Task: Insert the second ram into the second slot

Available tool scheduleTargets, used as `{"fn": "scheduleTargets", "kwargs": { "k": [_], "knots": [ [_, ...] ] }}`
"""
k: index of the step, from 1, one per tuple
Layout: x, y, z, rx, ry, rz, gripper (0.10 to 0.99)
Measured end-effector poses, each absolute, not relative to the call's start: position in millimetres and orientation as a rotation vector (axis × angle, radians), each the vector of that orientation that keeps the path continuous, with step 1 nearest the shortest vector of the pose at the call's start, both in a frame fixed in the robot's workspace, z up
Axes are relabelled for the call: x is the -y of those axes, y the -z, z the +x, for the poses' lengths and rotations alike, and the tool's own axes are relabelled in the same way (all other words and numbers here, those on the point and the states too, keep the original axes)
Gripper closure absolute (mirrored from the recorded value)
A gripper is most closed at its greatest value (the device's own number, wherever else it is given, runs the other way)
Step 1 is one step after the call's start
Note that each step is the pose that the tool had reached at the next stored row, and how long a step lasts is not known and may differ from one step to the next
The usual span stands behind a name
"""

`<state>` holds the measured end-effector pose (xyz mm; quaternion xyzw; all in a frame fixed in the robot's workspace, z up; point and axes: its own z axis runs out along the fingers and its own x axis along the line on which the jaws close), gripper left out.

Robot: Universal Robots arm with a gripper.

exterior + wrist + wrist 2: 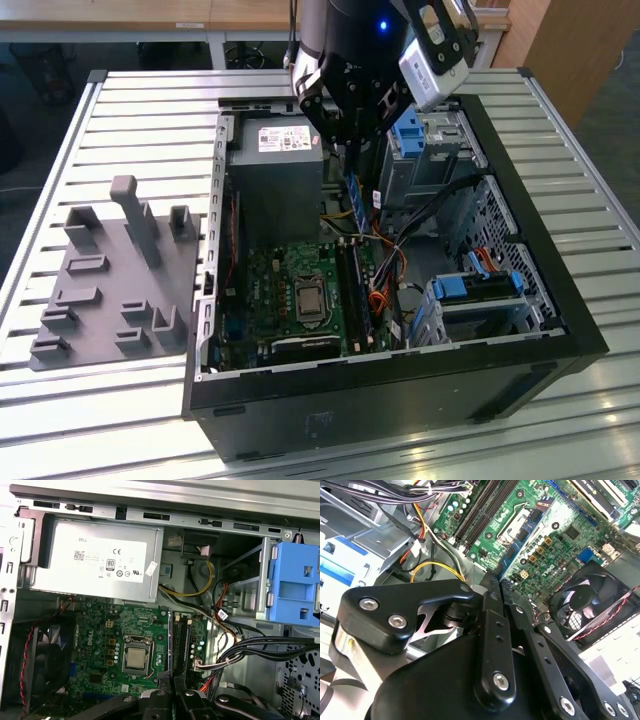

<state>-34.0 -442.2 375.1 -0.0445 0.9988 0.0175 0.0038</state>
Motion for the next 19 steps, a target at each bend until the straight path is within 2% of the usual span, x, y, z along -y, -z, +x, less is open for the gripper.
{"fn": "scheduleTargets", "kwargs": {
  "k": [19],
  "knots": [
    [443.9,-371.9,-34.0,-3.13,-0.054,-0.137,0.949]
  ]
}}
